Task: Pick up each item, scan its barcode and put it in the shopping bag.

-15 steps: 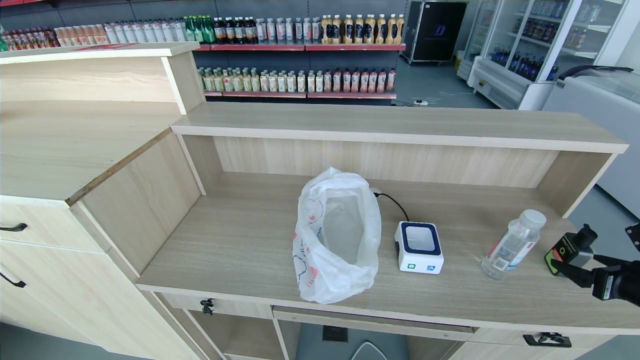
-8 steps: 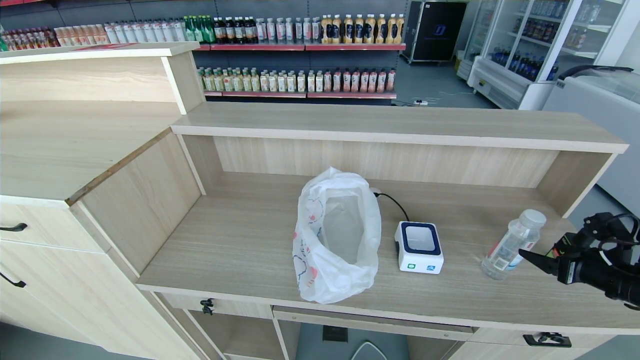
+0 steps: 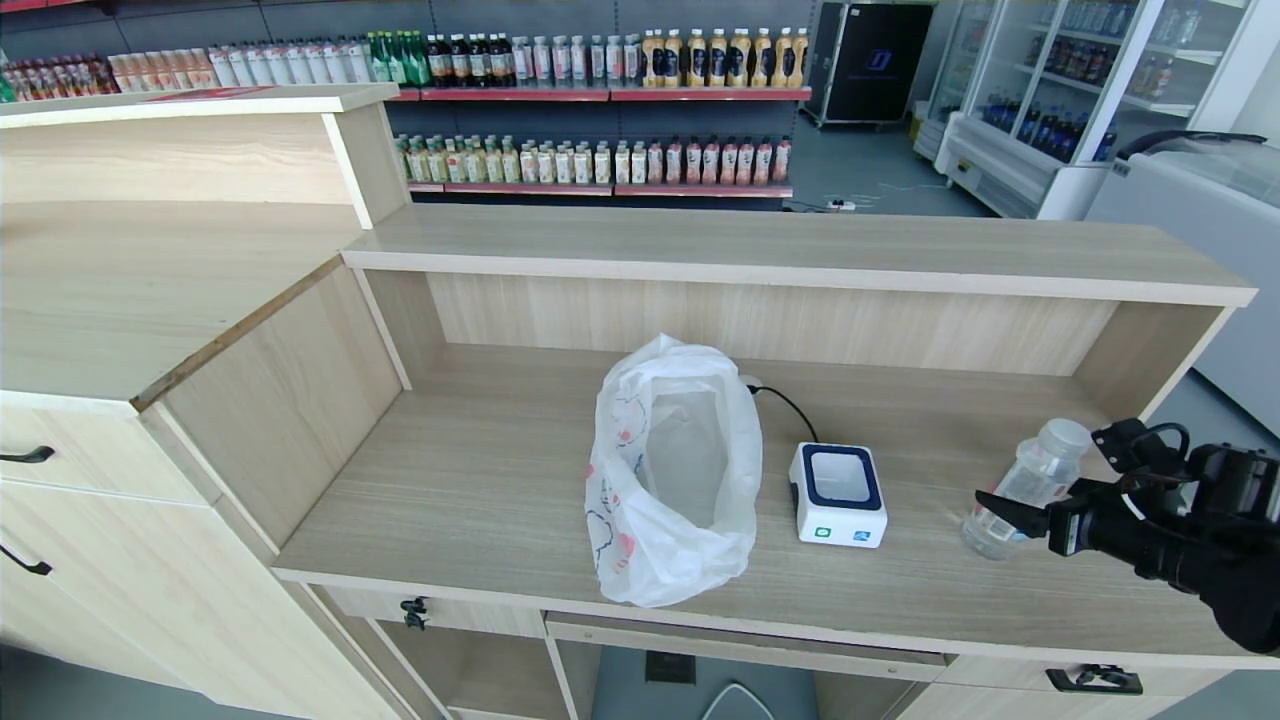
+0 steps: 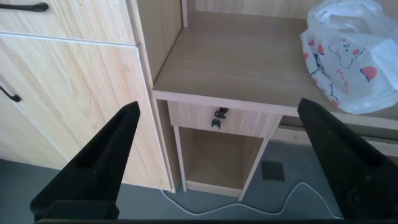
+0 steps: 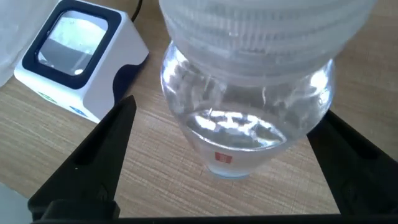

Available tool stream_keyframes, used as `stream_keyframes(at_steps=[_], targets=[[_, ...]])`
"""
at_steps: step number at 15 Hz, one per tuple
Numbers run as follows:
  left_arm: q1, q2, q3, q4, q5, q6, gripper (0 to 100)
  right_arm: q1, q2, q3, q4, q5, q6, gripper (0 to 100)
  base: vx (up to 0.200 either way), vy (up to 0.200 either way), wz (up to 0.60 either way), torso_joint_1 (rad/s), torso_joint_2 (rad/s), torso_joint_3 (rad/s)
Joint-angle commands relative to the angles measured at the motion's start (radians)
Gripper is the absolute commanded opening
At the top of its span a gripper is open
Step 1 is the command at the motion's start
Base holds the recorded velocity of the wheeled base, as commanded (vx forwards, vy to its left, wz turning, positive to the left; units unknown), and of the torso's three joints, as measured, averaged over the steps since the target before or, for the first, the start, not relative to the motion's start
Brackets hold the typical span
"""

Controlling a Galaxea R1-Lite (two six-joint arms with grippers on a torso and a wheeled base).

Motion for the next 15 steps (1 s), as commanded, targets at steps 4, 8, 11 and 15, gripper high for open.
stream_keyframes(at_steps=[4, 8, 11, 15], targets=[[0.000, 0.000, 0.000, 0.000, 0.000, 0.000, 100, 0.011, 0.099, -0.039, -0.029, 0.001, -0.005, 100, 0.000, 0.000, 0.00, 0.000, 0.00, 0.000], [0.000, 0.000, 0.000, 0.000, 0.000, 0.000, 100, 0.013, 0.146, -0.090, -0.066, 0.047, 0.001, 100, 0.000, 0.000, 0.00, 0.000, 0.00, 0.000], [0.000, 0.000, 0.000, 0.000, 0.000, 0.000, 100, 0.013, 0.148, -0.104, -0.069, 0.082, 0.003, 100, 0.000, 0.000, 0.00, 0.000, 0.00, 0.000], [0.000, 0.000, 0.000, 0.000, 0.000, 0.000, 100, 0.010, 0.148, -0.102, -0.101, 0.145, 0.013, 0, 0.000, 0.000, 0.00, 0.000, 0.00, 0.000]])
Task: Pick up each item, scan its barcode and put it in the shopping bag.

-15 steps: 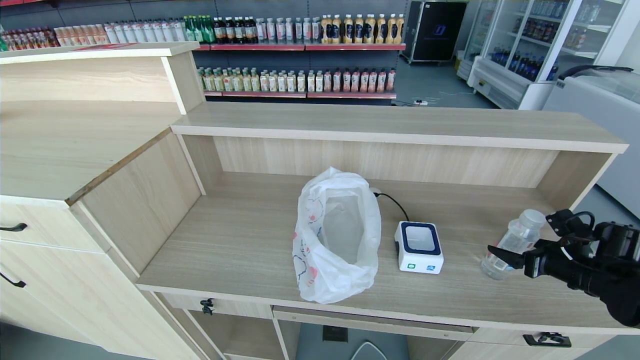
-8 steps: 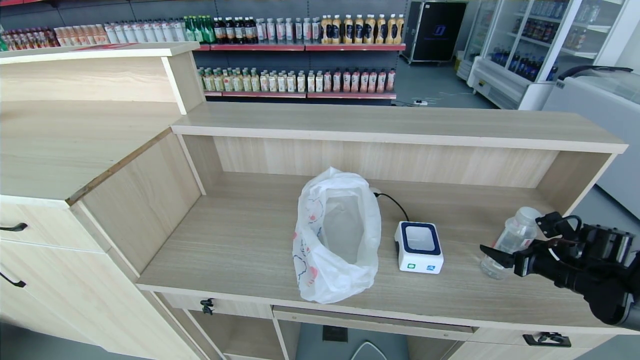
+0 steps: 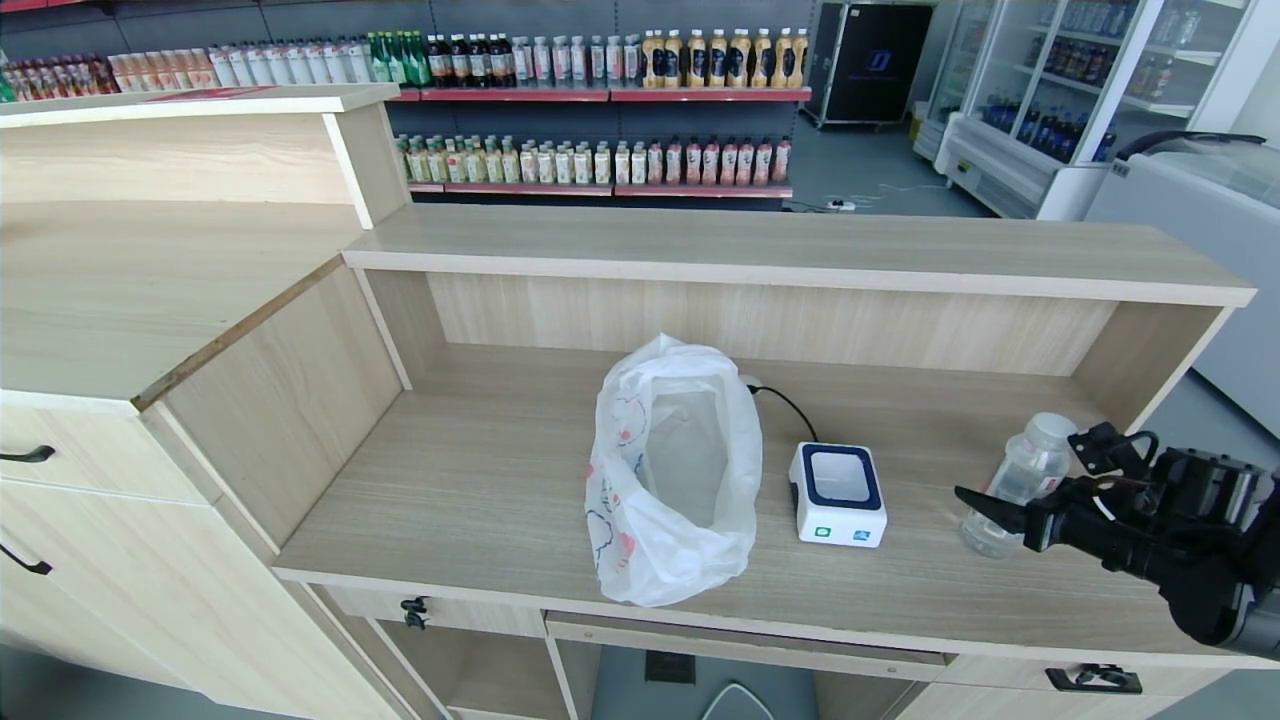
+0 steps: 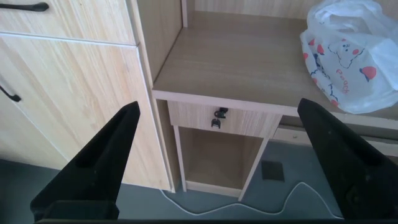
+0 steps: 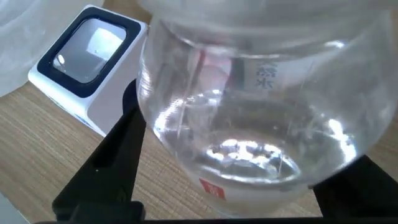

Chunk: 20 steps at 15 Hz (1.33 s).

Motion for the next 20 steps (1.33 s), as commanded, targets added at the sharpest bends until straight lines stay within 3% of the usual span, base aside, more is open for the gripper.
stream_keyframes(at_steps=[1, 6, 10, 12, 15, 17, 18, 20], targets=[[0.000, 0.000, 0.000, 0.000, 0.001, 0.000, 100, 0.000, -0.003, -0.004, -0.001, 0.006, 0.002, 0, 0.000, 0.000, 0.00, 0.000, 0.00, 0.000], [0.000, 0.000, 0.000, 0.000, 0.001, 0.000, 100, -0.009, -0.014, -0.001, -0.024, 0.033, 0.039, 0, 0.000, 0.000, 0.00, 0.000, 0.00, 0.000], [0.000, 0.000, 0.000, 0.000, 0.001, 0.000, 100, -0.011, -0.129, 0.024, -0.023, 0.053, 0.189, 0, 0.000, 0.000, 0.00, 0.000, 0.00, 0.000], [0.000, 0.000, 0.000, 0.000, 0.001, 0.000, 100, -0.009, -0.279, 0.034, -0.024, 0.202, 0.404, 0, 0.000, 0.000, 0.00, 0.000, 0.00, 0.000], [0.000, 0.000, 0.000, 0.000, 0.001, 0.000, 100, 0.003, -0.610, 0.018, -0.051, 0.540, 0.832, 0, 0.000, 0.000, 0.00, 0.000, 0.00, 0.000], [0.000, 0.000, 0.000, 0.000, 0.001, 0.000, 100, 0.043, -0.672, 0.005, -0.081, 0.569, 0.896, 0, 0.000, 0.000, 0.00, 0.000, 0.00, 0.000], [0.000, 0.000, 0.000, 0.000, 0.001, 0.000, 100, 0.168, -0.745, -0.015, -0.139, 0.569, 0.964, 0, 0.000, 0.000, 0.00, 0.000, 0.00, 0.000], [0.000, 0.000, 0.000, 0.000, 0.001, 0.000, 100, 0.323, -0.781, -0.035, -0.204, 0.570, 1.017, 0, 0.000, 0.000, 0.00, 0.000, 0.00, 0.000]])
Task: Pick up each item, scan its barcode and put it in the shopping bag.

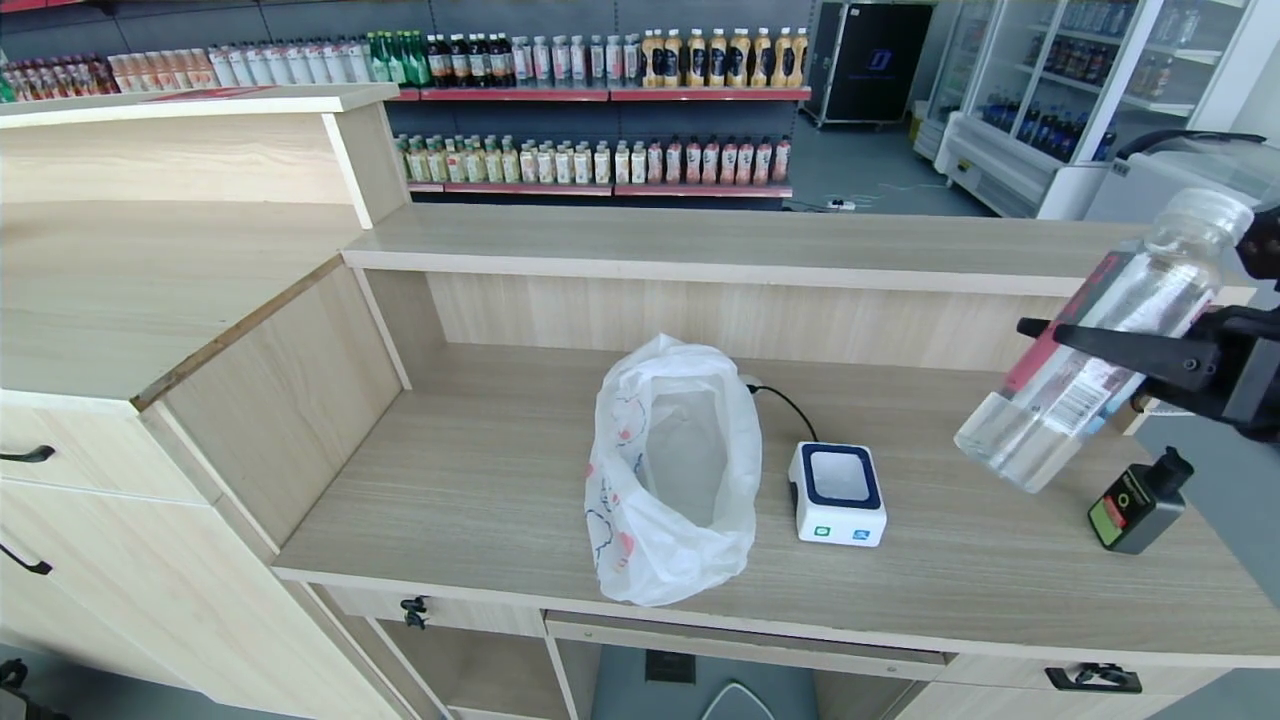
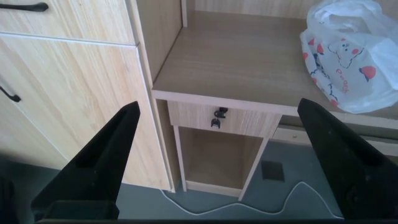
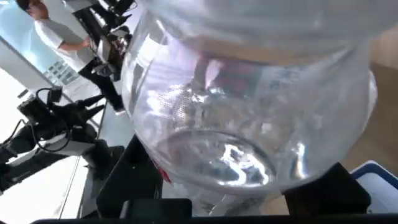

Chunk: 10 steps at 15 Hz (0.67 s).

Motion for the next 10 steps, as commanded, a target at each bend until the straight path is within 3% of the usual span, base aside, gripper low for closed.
stream_keyframes(at_steps=[1, 4, 10], targets=[[0.000, 0.000, 0.000, 0.000, 0.001, -0.001, 100, 0.230, -0.138, -0.054, -0.072, 0.018, 0.098, 0, 0.000, 0.000, 0.00, 0.000, 0.00, 0.000], [0.000, 0.000, 0.000, 0.000, 0.001, -0.001, 100, 0.410, -0.124, -0.166, -0.072, 0.061, 0.233, 0, 0.000, 0.000, 0.00, 0.000, 0.00, 0.000], [0.000, 0.000, 0.000, 0.000, 0.001, -0.001, 100, 0.566, -0.152, -0.197, -0.072, 0.094, 0.388, 0, 0.000, 0.000, 0.00, 0.000, 0.00, 0.000]])
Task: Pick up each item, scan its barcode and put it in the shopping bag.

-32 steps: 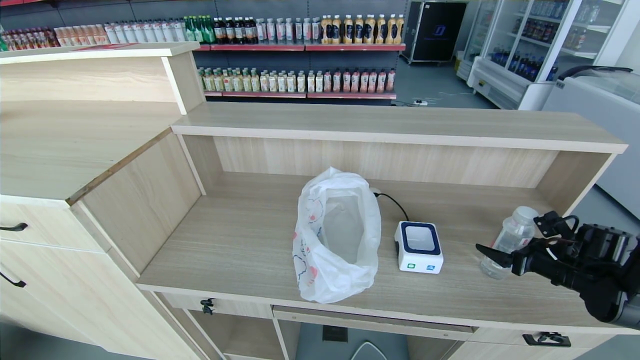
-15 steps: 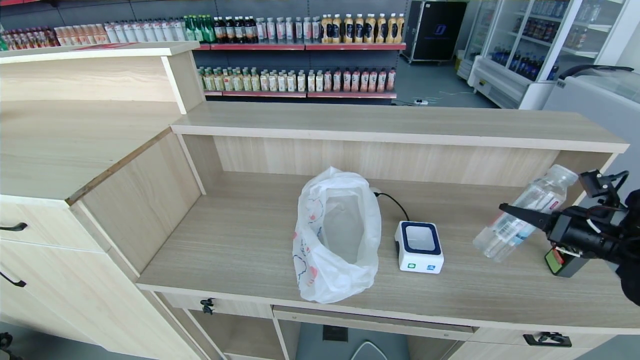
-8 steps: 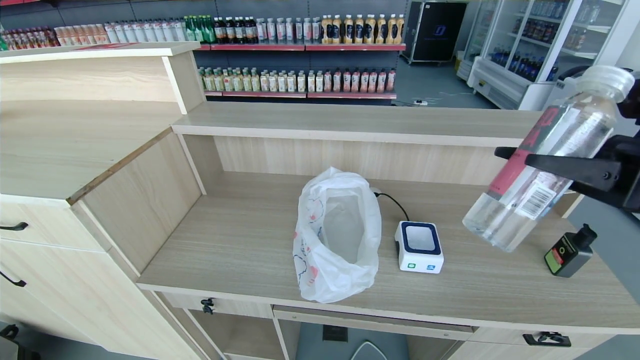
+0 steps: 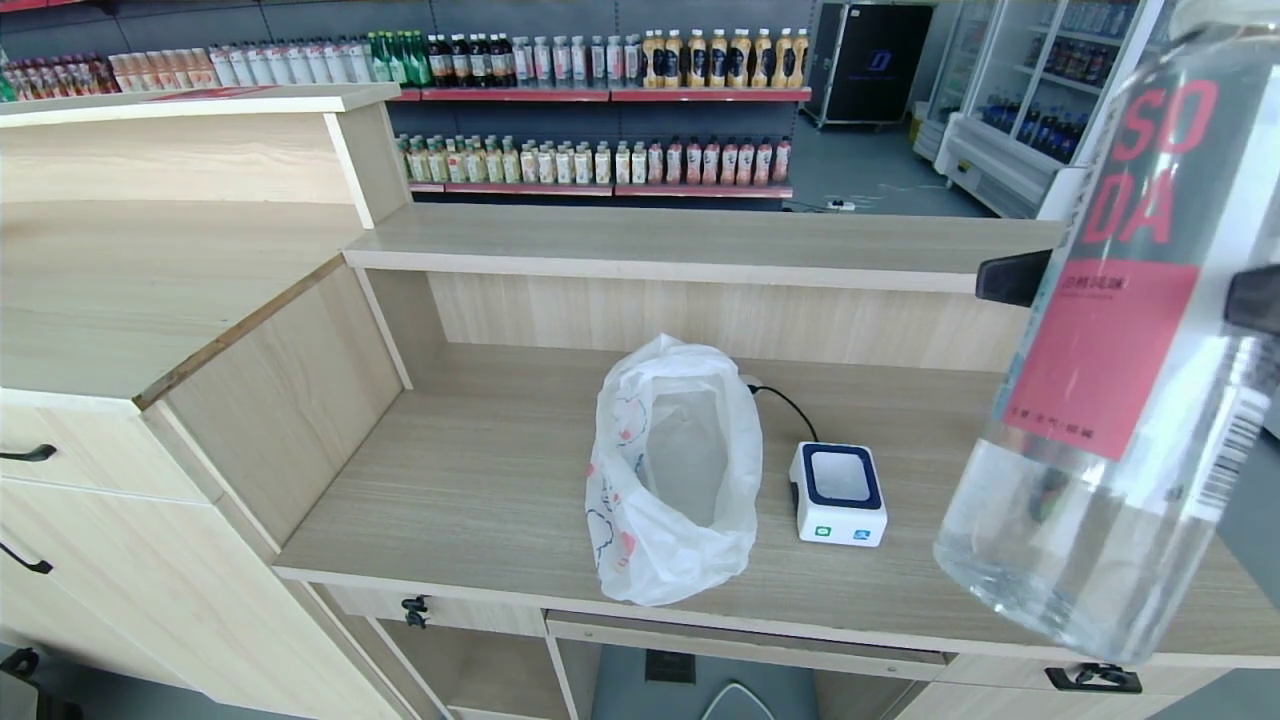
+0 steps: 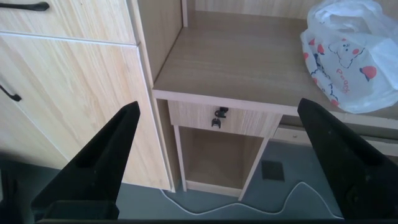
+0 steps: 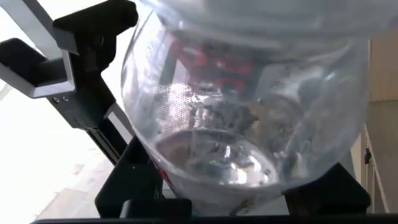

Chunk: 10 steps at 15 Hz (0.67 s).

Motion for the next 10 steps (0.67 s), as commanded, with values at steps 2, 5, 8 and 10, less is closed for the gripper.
stream_keyframes(at_steps=[2, 5, 8, 10], targets=[[0.000, 0.000, 0.000, 0.000, 0.000, 0.000, 100, 0.043, -0.040, 0.019, 0.000, -0.001, 0.072, 0, 0.000, 0.000, 0.00, 0.000, 0.00, 0.000], [0.000, 0.000, 0.000, 0.000, 0.000, 0.000, 100, 0.055, -0.036, 0.027, 0.000, 0.019, 0.103, 0, 0.000, 0.000, 0.00, 0.000, 0.00, 0.000], [0.000, 0.000, 0.000, 0.000, 0.000, 0.000, 100, 0.067, 0.019, 0.024, 0.000, 0.030, 0.089, 0, 0.000, 0.000, 0.00, 0.000, 0.00, 0.000], [0.000, 0.000, 0.000, 0.000, 0.000, 0.000, 100, 0.051, 0.089, -0.011, 0.000, 0.027, 0.003, 0, 0.000, 0.000, 0.00, 0.000, 0.00, 0.000]])
